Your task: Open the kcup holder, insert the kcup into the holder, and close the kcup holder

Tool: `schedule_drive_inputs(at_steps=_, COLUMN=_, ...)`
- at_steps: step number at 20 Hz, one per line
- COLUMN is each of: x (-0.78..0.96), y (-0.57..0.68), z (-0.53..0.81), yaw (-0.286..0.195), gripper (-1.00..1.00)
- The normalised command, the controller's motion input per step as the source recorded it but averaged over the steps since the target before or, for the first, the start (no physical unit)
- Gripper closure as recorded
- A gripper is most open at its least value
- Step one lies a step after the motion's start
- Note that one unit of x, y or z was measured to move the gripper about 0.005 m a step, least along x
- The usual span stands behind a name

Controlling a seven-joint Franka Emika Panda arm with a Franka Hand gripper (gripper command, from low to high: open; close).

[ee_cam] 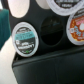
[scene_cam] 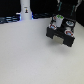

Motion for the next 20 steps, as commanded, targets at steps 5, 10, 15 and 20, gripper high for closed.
schedule_drive_inputs(at_steps=5, x=-0.13, y=-0.34, z=-0.04, yaw=0.009, gripper=-1.0)
schedule_drive_inputs(at_steps=10, x=0.03, y=-0.32, z=-0.07, yaw=0.0, gripper=-1.0)
schedule_drive_inputs(at_steps=15, x=0.09, y=-0.06, z=-0.05, yaw=0.0, gripper=-1.0)
schedule_drive_inputs(at_steps=20, x=0.07, y=-0.13, z=-0.21, yaw=0.0, gripper=-1.0)
